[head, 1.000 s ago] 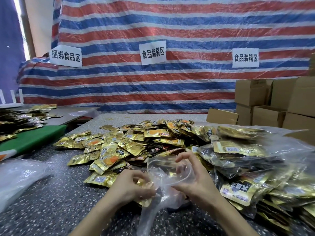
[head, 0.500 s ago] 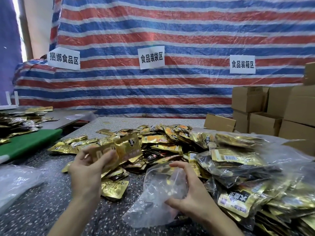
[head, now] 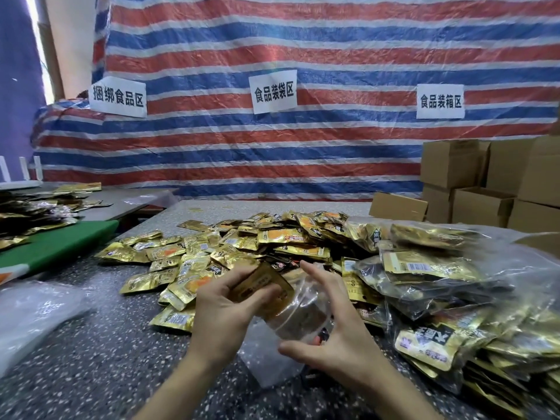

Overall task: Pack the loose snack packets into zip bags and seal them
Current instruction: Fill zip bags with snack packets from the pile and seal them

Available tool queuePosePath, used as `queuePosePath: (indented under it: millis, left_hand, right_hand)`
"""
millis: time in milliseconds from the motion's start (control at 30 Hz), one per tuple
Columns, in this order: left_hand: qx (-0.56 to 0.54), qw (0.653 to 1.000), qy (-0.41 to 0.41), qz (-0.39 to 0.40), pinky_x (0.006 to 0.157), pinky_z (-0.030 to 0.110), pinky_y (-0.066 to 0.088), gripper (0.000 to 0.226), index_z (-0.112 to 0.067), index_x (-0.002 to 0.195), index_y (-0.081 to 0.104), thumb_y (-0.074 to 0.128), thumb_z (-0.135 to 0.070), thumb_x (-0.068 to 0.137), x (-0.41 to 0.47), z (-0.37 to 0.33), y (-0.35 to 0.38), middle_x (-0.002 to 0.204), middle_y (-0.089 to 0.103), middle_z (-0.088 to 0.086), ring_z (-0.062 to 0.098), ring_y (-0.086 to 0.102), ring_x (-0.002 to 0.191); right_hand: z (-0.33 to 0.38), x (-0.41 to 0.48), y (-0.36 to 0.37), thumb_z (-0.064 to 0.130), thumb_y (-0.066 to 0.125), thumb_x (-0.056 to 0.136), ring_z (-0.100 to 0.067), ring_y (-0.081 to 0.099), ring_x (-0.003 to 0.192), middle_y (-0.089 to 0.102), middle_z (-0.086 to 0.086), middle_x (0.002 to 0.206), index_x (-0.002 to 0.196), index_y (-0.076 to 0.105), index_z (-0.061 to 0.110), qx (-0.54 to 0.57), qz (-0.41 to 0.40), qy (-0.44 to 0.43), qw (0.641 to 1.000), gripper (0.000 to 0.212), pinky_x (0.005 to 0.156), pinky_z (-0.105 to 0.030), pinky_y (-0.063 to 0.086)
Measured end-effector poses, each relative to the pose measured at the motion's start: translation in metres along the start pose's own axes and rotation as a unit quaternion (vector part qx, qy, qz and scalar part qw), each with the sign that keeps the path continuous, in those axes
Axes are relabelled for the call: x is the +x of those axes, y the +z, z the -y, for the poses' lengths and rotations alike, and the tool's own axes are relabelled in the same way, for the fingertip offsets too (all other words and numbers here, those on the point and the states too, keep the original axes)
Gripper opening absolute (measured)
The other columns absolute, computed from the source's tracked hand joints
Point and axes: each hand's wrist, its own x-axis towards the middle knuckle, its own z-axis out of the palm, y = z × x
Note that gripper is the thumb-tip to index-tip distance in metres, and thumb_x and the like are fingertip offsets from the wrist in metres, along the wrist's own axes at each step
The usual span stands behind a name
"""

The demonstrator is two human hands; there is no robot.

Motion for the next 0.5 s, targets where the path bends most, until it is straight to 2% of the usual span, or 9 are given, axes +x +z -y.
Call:
queuePosePath:
  millis: [67, 133, 167, 233, 300, 333, 400, 467, 500]
  left_hand:
    - [0.027, 0.999, -0.026, 0.028, 0.08, 0.032, 0.06, 0.012, -0.03, 0.089, 0.077, 0.074, -0.029, 0.077, -0.001, -0.001, 0.002, 0.098, 0.072, -0.003, 0.017, 0.069, 0.093]
    - [0.109, 0.991, -0.039, 0.068, 0.087, 0.021, 0.055, 0.022, -0.04, 0.102, 0.073, 0.06, -0.048, 0.086, -0.002, -0.002, 0.002, 0.112, 0.061, -0.021, -0.001, 0.059, 0.108]
    - [0.154, 0.983, -0.046, 0.092, 0.084, 0.017, 0.055, 0.03, -0.047, 0.114, 0.066, 0.054, -0.058, 0.089, -0.002, -0.003, 0.001, 0.116, 0.055, -0.027, -0.008, 0.055, 0.11]
    - [0.163, 0.974, -0.095, 0.128, 0.078, 0.02, 0.053, 0.054, -0.054, 0.133, 0.046, 0.054, -0.072, 0.083, -0.001, -0.004, -0.001, 0.113, 0.058, -0.023, -0.008, 0.061, 0.1]
    - [0.118, 0.969, -0.153, 0.156, 0.081, 0.028, 0.052, 0.072, -0.043, 0.133, 0.048, 0.059, -0.075, 0.068, 0.003, -0.005, -0.009, 0.103, 0.067, -0.011, -0.002, 0.068, 0.091]
    - [0.11, 0.961, -0.165, 0.19, 0.079, 0.028, 0.054, 0.067, -0.036, 0.126, 0.055, 0.066, -0.069, 0.068, 0.005, -0.005, -0.013, 0.103, 0.069, -0.007, 0.001, 0.069, 0.09]
    - [0.109, 0.952, -0.142, 0.248, 0.073, 0.027, 0.055, 0.035, -0.024, 0.106, 0.07, 0.078, -0.044, 0.077, 0.006, -0.005, -0.018, 0.096, 0.072, -0.001, 0.009, 0.069, 0.084]
    - [0.103, 0.967, -0.09, 0.215, 0.067, 0.025, 0.054, 0.007, -0.02, 0.087, 0.075, 0.076, -0.024, 0.082, 0.005, -0.005, -0.017, 0.083, 0.072, 0.002, 0.011, 0.067, 0.073]
    - [0.09, 0.979, -0.064, 0.172, 0.064, 0.024, 0.054, 0.002, -0.021, 0.083, 0.075, 0.074, -0.022, 0.082, 0.004, -0.005, -0.016, 0.079, 0.072, 0.001, 0.012, 0.066, 0.07]
  right_hand:
    - [0.002, -0.001, 0.0, 0.048, 0.075, 0.065, 0.003, 0.04, 0.135, 0.038, 0.028, 0.143, 0.145, 0.036, 0.054, 0.062, 0.004, -0.002, 0.998, 0.089, 0.109, -0.031, 0.045]
    - [0.004, -0.001, 0.001, 0.022, 0.066, 0.074, 0.001, 0.044, 0.134, 0.043, 0.029, 0.142, 0.139, 0.044, 0.059, 0.12, -0.012, -0.01, 0.993, 0.078, 0.104, -0.037, 0.052]
    - [0.003, 0.0, 0.002, 0.007, 0.06, 0.079, -0.001, 0.047, 0.132, 0.045, 0.028, 0.141, 0.137, 0.047, 0.058, 0.138, -0.027, -0.016, 0.99, 0.079, 0.1, -0.038, 0.055]
    - [0.002, 0.002, 0.002, -0.013, 0.05, 0.091, -0.008, 0.055, 0.126, 0.048, 0.023, 0.141, 0.135, 0.052, 0.056, 0.183, -0.071, -0.002, 0.98, 0.082, 0.09, -0.041, 0.06]
    - [0.0, 0.006, -0.003, -0.014, 0.05, 0.093, -0.011, 0.058, 0.121, 0.049, 0.014, 0.141, 0.132, 0.053, 0.06, 0.203, -0.135, 0.018, 0.97, 0.083, 0.082, -0.044, 0.062]
    - [0.0, 0.007, -0.005, -0.012, 0.052, 0.094, -0.01, 0.058, 0.12, 0.049, 0.016, 0.142, 0.132, 0.052, 0.062, 0.191, -0.164, 0.019, 0.968, 0.083, 0.081, -0.045, 0.063]
    - [-0.002, 0.007, -0.009, -0.009, 0.055, 0.094, -0.006, 0.055, 0.121, 0.045, 0.027, 0.143, 0.132, 0.049, 0.064, 0.154, -0.193, 0.008, 0.969, 0.082, 0.082, -0.043, 0.063]
    - [-0.001, 0.005, -0.011, -0.006, 0.058, 0.094, -0.005, 0.055, 0.119, 0.043, 0.036, 0.14, 0.132, 0.049, 0.064, 0.147, -0.2, -0.007, 0.969, 0.08, 0.075, -0.038, 0.064]
    - [-0.001, 0.005, -0.012, -0.004, 0.059, 0.094, -0.008, 0.055, 0.121, 0.043, 0.036, 0.141, 0.134, 0.048, 0.063, 0.14, -0.205, -0.018, 0.969, 0.079, 0.077, -0.039, 0.063]
